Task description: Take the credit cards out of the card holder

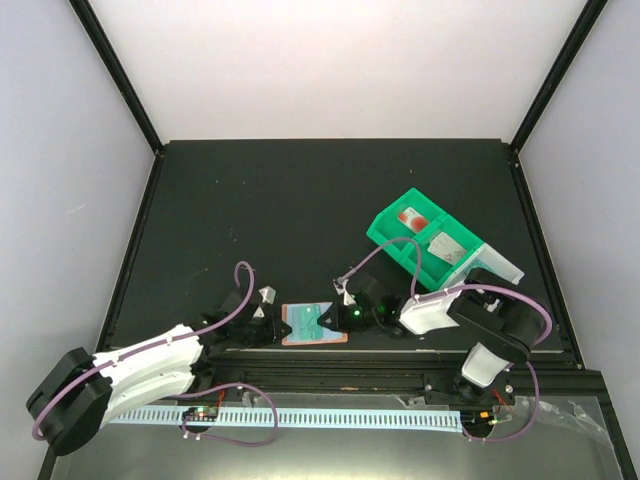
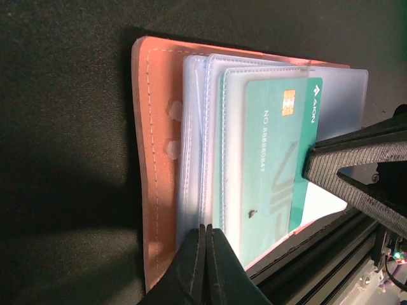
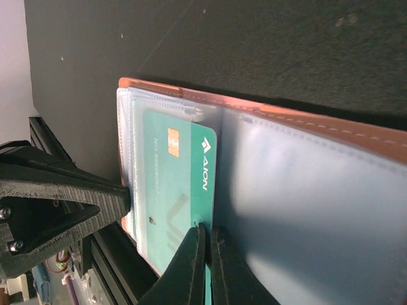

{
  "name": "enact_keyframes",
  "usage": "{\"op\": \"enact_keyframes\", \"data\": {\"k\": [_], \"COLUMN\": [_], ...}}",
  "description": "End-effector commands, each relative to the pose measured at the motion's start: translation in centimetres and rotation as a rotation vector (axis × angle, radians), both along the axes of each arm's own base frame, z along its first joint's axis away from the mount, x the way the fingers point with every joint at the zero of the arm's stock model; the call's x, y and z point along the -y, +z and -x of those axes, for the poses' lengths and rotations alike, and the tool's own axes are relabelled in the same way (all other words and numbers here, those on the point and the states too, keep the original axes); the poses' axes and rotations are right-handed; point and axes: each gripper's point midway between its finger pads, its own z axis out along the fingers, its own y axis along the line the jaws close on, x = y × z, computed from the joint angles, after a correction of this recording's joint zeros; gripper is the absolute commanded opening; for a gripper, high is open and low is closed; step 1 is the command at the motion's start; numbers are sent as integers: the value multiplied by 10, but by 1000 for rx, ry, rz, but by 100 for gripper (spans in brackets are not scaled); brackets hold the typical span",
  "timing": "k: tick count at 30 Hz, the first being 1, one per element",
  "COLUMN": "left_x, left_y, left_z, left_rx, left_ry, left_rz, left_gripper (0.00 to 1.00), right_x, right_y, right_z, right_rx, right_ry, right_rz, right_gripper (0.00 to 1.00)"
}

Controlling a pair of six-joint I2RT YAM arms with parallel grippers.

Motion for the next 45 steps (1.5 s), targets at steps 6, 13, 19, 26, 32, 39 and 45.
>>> {"op": "enact_keyframes", "data": {"k": [6,13,19,26,32,39,45], "left_x": [-4,-5,-5,-4,-5,-5,-4], "left_y": [-3,-3,-3,-1,-1,1,13], "left_z": [1,1,2,2,2,2,-1], "left_rx": [-8,-5,-7,-6,-3,-2,28], "left_ry": [15,19,20,17,17,17,19], "left_rz": [-13,-8,-2,0,-2,3,13], "left_gripper": [1,2,2,1,2,2,16], "right_x": [15,25,36,41,46,52,53], "right_y": [0,5,7,17,22,29,50], "right_z": [-7,-12,-17,-19,-19,-20,-21], "right_rx": [23,35,49,80,109,129,197], "right_ry": [-25,-42,-57,-50,-38,-49,7], "right_rz": [15,10,41,55,79,77,109], "right_gripper": [1,1,1,1,1,1,1]}}
